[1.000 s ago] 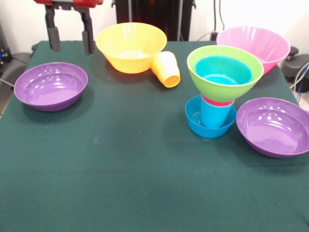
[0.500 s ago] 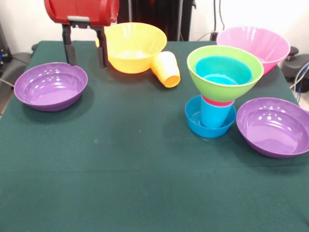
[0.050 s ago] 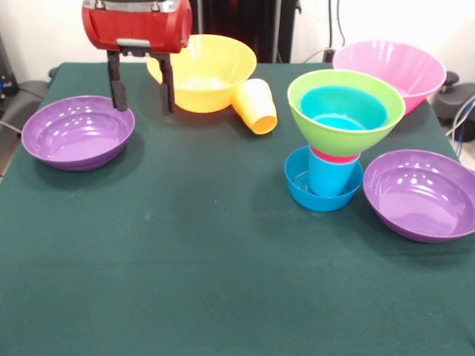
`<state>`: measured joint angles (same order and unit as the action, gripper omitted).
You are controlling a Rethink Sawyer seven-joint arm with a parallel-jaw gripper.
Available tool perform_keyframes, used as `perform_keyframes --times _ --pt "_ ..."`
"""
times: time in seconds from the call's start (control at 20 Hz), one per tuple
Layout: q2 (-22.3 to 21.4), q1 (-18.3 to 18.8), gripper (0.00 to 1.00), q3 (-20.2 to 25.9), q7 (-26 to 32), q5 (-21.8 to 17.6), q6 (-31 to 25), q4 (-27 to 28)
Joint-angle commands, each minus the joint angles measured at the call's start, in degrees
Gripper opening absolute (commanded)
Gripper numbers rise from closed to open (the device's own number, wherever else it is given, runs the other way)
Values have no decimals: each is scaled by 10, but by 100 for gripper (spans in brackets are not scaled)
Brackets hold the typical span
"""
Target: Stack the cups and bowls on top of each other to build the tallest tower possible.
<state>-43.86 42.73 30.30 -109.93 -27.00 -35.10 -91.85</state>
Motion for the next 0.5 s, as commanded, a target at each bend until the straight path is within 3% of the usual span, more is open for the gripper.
perform_keyframes --times 0.05,0.5 --pt "29 2 100 -4 51 -58 46 -56" --pt "27 10 100 -6 47 -72 59 -72"
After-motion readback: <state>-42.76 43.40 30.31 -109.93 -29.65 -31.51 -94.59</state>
